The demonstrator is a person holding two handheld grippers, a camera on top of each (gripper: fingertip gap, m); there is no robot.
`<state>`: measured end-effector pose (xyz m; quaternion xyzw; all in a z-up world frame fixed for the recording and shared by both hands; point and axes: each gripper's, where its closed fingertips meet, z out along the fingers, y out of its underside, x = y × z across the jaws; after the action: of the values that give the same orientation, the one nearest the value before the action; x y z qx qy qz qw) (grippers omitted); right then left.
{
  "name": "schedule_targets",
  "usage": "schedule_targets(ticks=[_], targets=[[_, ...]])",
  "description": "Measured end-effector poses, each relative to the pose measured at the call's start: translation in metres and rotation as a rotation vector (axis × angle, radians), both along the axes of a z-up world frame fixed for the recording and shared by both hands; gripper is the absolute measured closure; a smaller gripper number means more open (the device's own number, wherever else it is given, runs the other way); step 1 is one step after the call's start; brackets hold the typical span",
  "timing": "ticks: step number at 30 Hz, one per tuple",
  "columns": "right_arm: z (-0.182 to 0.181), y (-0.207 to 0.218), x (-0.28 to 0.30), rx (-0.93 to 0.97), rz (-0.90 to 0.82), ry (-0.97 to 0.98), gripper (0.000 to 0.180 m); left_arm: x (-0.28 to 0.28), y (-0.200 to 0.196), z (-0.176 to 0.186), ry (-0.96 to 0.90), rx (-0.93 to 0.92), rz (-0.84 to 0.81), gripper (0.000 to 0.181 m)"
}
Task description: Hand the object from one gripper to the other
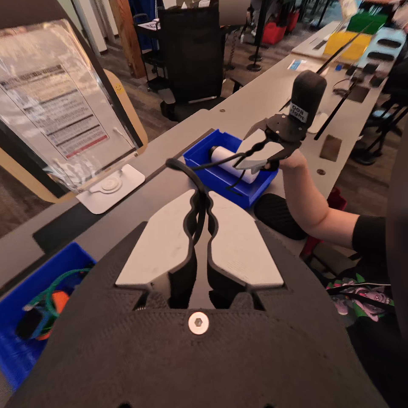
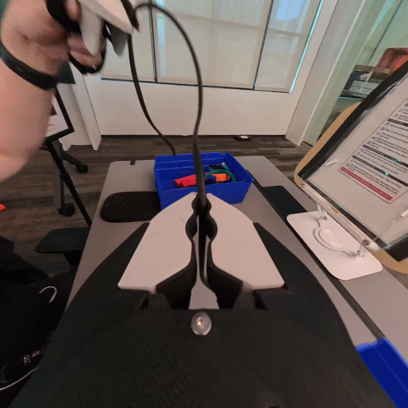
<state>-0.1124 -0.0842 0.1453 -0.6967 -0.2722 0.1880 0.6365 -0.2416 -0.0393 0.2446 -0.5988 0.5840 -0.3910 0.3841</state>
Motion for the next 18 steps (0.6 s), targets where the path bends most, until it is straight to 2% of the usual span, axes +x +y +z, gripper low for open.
schedule_targets(ticks=[2, 6, 8, 9, 16, 17, 18], targets=[[0.001, -0.003, -0.006, -0.008, 0.061, 0.039, 0.178, -0.005, 0.006, -0.01, -0.02, -0.066, -0.014, 0.177], [-0.006, 0.003, -0.018, -0.005, 0.104, 0.021, 0.177, -0.006, 0.007, -0.006, -0.071, -0.136, -0.067, 0.177], [-0.012, 0.004, -0.028, -0.027, 0.141, 0.009, 0.163, -0.004, 0.005, 0.001, -0.077, -0.109, -0.075, 0.177], [-0.015, 0.003, -0.033, -0.037, 0.172, -0.002, 0.18, -0.003, 0.003, 0.005, -0.08, -0.092, -0.079, 0.177], [-0.026, 0.01, -0.059, -0.049, 0.22, -0.028, 0.18, 0.006, -0.018, 0.026, -0.054, 0.004, -0.104, 0.177], [-0.024, 0.012, -0.066, -0.028, 0.227, -0.006, 0.171, 0.006, -0.021, 0.03, -0.053, 0.014, -0.109, 0.177], [-0.024, 0.014, -0.074, -0.013, 0.231, 0.006, 0.141, 0.007, -0.024, 0.036, -0.056, 0.022, -0.11, 0.177]])
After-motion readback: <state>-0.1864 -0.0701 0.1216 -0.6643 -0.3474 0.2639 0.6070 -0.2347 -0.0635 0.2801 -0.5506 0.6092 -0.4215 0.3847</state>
